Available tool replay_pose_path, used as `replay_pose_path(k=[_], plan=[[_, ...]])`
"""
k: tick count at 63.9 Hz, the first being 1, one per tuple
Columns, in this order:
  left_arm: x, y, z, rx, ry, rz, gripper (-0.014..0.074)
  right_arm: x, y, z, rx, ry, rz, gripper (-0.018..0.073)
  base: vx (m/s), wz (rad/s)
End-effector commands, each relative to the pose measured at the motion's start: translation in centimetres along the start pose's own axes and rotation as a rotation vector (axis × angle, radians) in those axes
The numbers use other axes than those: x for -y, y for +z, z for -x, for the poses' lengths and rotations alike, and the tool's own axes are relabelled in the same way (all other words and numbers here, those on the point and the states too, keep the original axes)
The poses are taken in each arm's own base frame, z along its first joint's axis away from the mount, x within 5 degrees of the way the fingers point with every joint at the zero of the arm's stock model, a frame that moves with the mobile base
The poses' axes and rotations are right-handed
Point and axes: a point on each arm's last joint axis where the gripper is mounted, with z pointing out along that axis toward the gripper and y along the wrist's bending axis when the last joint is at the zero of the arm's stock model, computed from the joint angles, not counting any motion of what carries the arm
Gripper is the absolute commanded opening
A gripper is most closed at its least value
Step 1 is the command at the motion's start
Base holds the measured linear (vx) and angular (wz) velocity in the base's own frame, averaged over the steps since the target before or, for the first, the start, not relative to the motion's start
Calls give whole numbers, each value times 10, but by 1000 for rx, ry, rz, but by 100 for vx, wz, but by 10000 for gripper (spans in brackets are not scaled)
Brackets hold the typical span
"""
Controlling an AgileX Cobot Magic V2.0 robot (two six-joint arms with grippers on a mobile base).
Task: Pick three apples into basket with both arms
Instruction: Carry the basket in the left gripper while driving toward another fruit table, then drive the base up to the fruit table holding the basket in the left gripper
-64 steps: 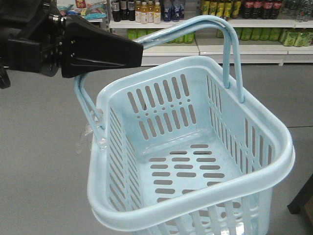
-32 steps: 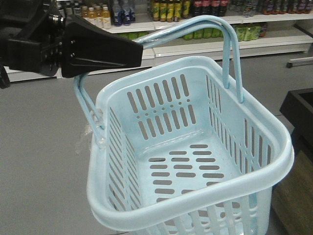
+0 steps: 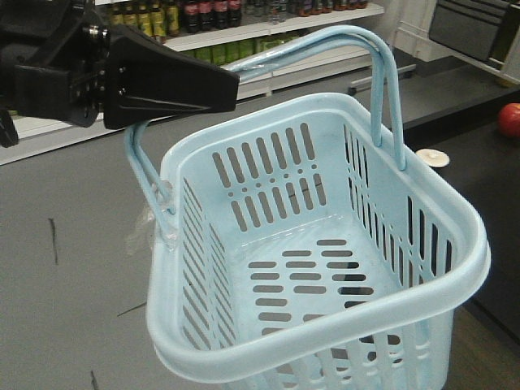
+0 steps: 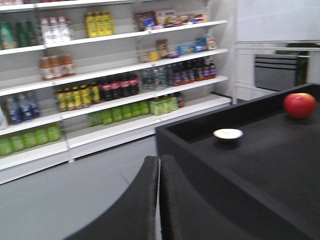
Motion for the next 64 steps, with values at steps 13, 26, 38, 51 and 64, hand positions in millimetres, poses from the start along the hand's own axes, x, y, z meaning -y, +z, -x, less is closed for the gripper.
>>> replay_pose_path(k=[13,26,38,51,64], plan=[[26,-7,3,-45,44,-100,-6,0,0,2,65,-20,5,-4,13,-52],[26,-7,3,-45,44,-100,-6,0,0,2,65,-20,5,-4,12,-45],[26,-7,3,-45,44,-100,-6,0,0,2,65,-20,5,-4,11,-44],[26,-7,3,-45,44,-100,-6,0,0,2,65,-20,5,-4,12,-48],[26,-7,3,-45,44,-100,-6,0,0,2,65,-20,5,-4,12,-50]])
